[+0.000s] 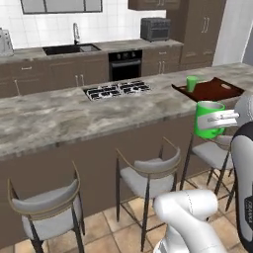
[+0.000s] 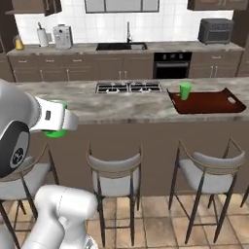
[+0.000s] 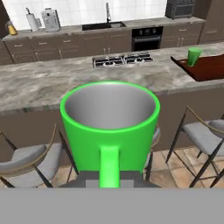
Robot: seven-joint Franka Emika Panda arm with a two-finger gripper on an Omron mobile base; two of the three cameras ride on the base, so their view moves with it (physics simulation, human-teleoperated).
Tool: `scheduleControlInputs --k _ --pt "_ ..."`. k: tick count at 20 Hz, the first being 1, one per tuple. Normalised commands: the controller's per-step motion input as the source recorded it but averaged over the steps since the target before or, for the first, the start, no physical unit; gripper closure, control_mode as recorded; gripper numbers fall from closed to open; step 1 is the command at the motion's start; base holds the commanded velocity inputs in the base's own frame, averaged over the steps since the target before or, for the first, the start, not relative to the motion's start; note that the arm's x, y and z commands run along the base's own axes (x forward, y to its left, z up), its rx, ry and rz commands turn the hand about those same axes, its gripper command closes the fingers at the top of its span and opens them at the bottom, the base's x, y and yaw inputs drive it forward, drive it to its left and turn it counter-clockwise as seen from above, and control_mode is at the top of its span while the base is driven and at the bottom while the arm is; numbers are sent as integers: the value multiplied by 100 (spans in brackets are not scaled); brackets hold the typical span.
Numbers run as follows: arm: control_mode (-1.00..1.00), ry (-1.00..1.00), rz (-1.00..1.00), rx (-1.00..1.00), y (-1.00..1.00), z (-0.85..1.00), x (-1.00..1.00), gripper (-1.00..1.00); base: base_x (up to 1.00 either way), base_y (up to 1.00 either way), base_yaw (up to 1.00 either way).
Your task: There is a tray on the dining counter. Grab the cup, mug, and pitcher and place them on the tray. The pitcher may be placed next to the tray if it cannot fit the tray.
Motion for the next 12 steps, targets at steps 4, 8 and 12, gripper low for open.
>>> scheduleControlInputs --k 4,8,12 --pt "100 0 0 0 0 0 0 100 11 -96 45" --pt "100 0 0 0 0 0 0 100 15 -88 37" --pt "100 0 0 0 0 0 0 100 13 -79 24"
